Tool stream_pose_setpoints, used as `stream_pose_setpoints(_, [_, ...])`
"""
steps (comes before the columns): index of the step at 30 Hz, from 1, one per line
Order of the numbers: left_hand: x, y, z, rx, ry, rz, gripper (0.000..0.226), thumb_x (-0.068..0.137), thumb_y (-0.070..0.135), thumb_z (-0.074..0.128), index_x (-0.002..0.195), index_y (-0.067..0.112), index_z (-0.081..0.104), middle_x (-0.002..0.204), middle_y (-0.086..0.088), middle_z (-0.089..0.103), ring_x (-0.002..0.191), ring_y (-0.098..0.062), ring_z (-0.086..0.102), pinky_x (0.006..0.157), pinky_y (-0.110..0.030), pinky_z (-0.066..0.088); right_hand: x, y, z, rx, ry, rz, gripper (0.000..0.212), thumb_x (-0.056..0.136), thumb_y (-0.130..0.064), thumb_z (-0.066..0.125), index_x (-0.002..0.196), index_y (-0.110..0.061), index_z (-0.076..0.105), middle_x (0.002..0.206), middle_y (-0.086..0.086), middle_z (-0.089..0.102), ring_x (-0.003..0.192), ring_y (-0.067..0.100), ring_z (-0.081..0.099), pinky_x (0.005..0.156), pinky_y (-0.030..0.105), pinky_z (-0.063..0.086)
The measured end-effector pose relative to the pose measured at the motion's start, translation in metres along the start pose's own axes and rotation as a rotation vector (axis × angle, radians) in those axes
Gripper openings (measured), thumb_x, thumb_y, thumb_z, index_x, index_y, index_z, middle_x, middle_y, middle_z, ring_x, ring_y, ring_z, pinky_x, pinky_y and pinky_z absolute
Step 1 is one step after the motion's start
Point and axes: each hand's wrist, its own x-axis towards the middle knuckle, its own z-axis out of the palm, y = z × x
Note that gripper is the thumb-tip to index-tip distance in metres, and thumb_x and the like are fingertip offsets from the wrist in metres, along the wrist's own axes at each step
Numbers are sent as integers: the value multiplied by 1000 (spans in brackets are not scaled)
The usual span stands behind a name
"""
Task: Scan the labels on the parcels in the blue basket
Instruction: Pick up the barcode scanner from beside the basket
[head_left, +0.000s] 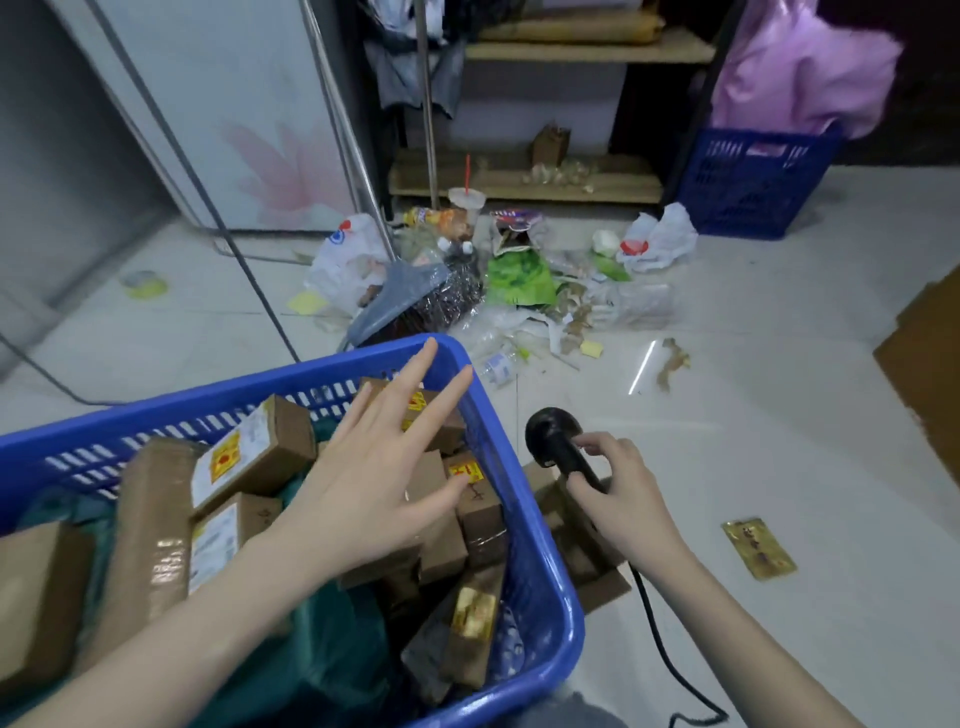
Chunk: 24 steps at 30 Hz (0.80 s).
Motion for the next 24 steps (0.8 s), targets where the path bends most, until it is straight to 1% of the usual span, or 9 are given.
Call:
stream_pose_setpoints(2, [-9, 1, -17, 0, 25, -24, 79, 84, 62, 35, 145, 46, -12, 155, 14, -18, 119, -11, 45, 114, -35, 2, -7, -26, -10, 73, 47, -41, 34, 85, -15, 59, 117, -24, 56, 114, -1, 49, 84, 12, 58, 70, 12, 40])
stream_pose_setpoints(5, [-29, -1, -45, -5, 69, -54, 78, 83, 63, 33, 143, 47, -14, 157, 13, -16, 124, -11, 41, 116, -36, 4, -21, -70, -22, 187, 105, -112, 31, 84, -14, 61, 109, -30, 55, 115, -1, 50, 83, 20, 60, 69, 23, 44])
stream_pose_setpoints(8, [-51, -3, -71, -5, 137, -72, 81, 82, 62, 38, 143, 47, -14, 158, 10, -9, 107, -5, 40, 115, -43, 20, -37, -111, -28, 356, 76, -146, 31, 83, -12, 62, 106, -32, 58, 119, -2, 54, 80, 31, 65, 60, 32, 48])
stream_pose_setpoints(10, [-65, -5, -87, 10, 197, -92, 84, 82, 59, 43, 146, 44, -9, 159, 8, -4, 97, 1, 32, 111, -47, 29, -50, -139, -28, 476, 28, -155, 32, 84, -8, 63, 103, -34, 59, 119, -1, 57, 86, 38, 67, 61, 41, 53])
stream_pose_setpoints(12, [-79, -7, -101, 31, 247, -99, 84, 82, 58, 46, 147, 41, -4, 158, 9, -3, 109, -4, 30, 107, -48, 33, -61, -162, -25, 578, -24, -152, 33, 83, -4, 63, 102, -31, 59, 117, 2, 59, 91, 39, 66, 71, 48, 55])
stream_pose_setpoints(14, [-92, -11, -113, 34, 247, -120, 84, 83, 59, 44, 145, 45, -11, 155, 14, -12, 131, -14, 22, 111, -45, 27, -70, -180, -18, 678, -71, -130, 35, 82, 0, 62, 104, -28, 60, 116, 6, 61, 96, 34, 66, 76, 46, 56])
stream_pose_setpoints(16, [-102, -15, -122, 23, 248, -155, 83, 83, 62, 40, 141, 49, -18, 157, 13, -17, 141, -17, 19, 116, -42, 19, -79, -193, -8, 778, -124, -105, 37, 83, 4, 60, 104, -27, 60, 113, 9, 64, 98, 35, 66, 76, 43, 54])
stream_pose_setpoints(20, [-121, -20, -133, -103, 290, -216, 80, 80, 66, 38, 132, 60, -23, 157, 15, -16, 145, -13, 11, 118, -42, 17, -96, -212, 14, 887, -267, -92, 43, 84, 6, 54, 113, -25, 58, 99, 14, 72, 90, 33, 67, 73, 41, 51])
stream_pose_setpoints(24, [-133, -30, -135, -375, 297, -331, 85, 76, 70, 43, 138, 56, -14, 157, 22, -10, 145, -6, 9, 117, -43, 21, -105, -221, 35, 980, -377, -81, 54, 67, -2, 53, 119, -16, 57, 86, 14, 75, 76, 23, 72, 64, 26, 57])
